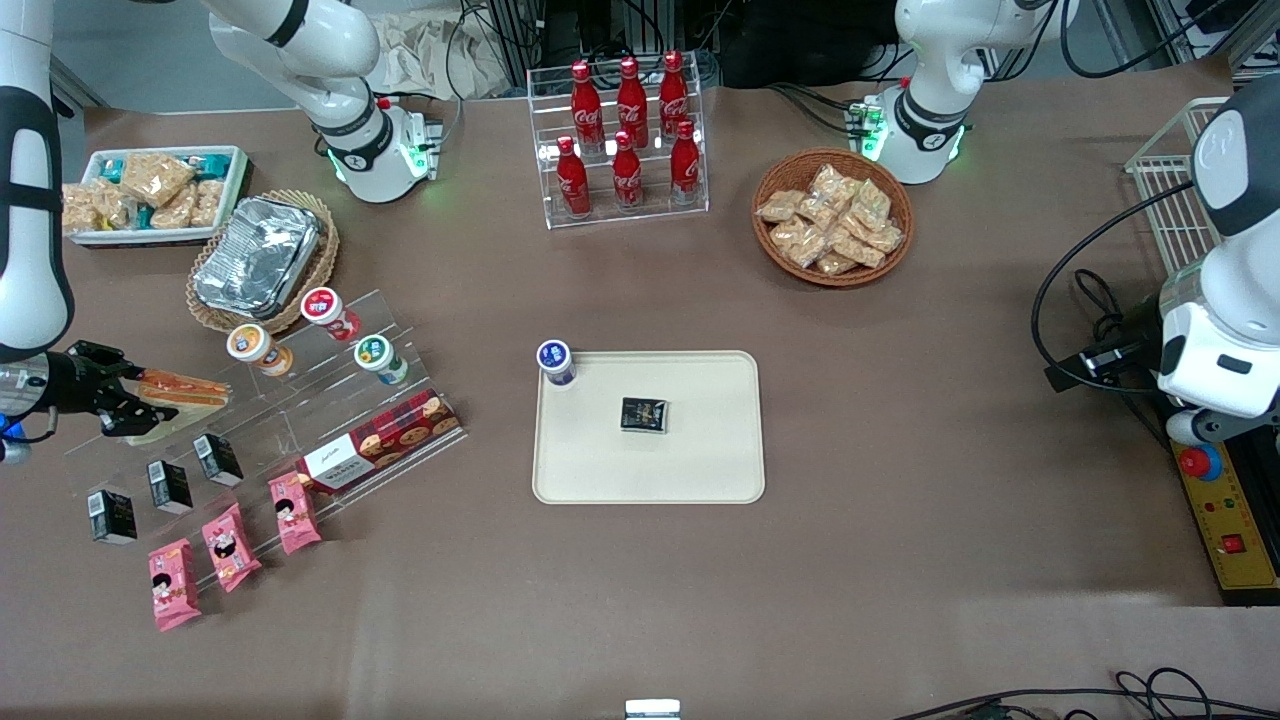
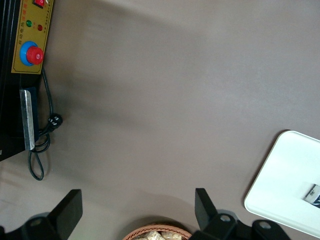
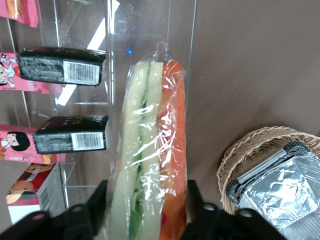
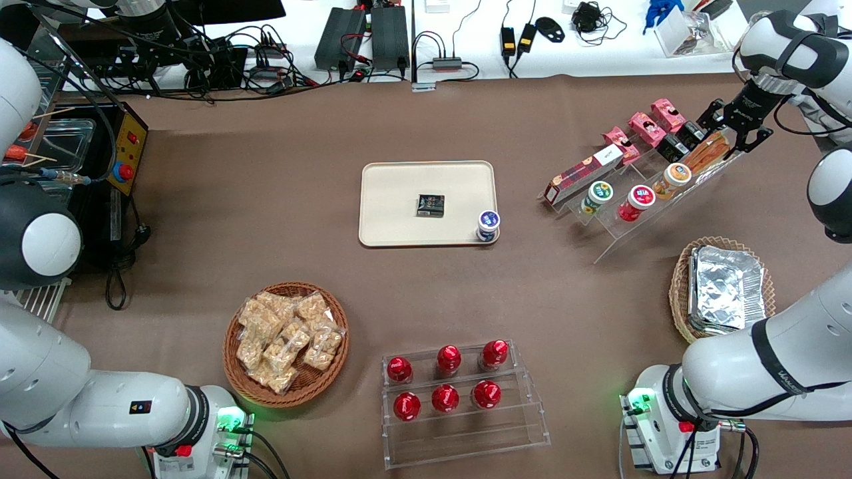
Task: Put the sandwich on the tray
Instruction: 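Close the right gripper on the wrapped sandwich and lift it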
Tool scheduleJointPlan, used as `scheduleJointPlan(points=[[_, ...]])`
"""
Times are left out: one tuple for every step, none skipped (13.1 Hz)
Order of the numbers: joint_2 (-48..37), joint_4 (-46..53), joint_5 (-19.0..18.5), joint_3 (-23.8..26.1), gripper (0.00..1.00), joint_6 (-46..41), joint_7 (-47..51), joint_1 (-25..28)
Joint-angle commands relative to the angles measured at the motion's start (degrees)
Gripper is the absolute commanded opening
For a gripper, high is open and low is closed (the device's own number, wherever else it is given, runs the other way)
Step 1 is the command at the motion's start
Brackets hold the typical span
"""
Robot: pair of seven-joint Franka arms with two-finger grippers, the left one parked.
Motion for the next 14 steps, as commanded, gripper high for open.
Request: scheduleJointPlan(points=[[-0.6,-0.4,1.2,0.2,0.35,0.9,0.1,0.5],[-0.6,-0.1,0.9,0.3,0.35,0.9,-0.5,0.9],[-0.7,0.7,0.7,0.3,0.35,0.6,-1.3,1.5],[-0.7,1.8,0.7,0.3,0.35,0.3,-2.5,1.7],[-0.7,3.3,0.7,0.3,0.35,0.2,-4.1,1.6],[-0.7,5.5,0.9,0.4,0.35,-1.2,-5.6,1.7],[-0.6,8.2,1.0,0.5,0.35,-3.8,-7.7,2.2],[-0.5,10.9,0.9,0.5,0.35,-5.8,-10.5,2.9],[-0.8,12.5,1.1,0.6,0.35,-7.8,-13.0,4.1],[-1.1,13.0,0.4,0.4,0.36,-9.3,-14.7,5.9],[-1.4,13.1,-1.0,0.4,0.36,-9.6,-17.3,7.3],[-2.2,13.1,-1.9,0.5,0.36,-9.7,-17.9,8.9],[-2.8,13.1,-1.6,0.5,0.36,-9.8,-17.9,10.1],[-3.5,13.2,-1.6,1.3,0.37,-9.8,-18.2,11.2]])
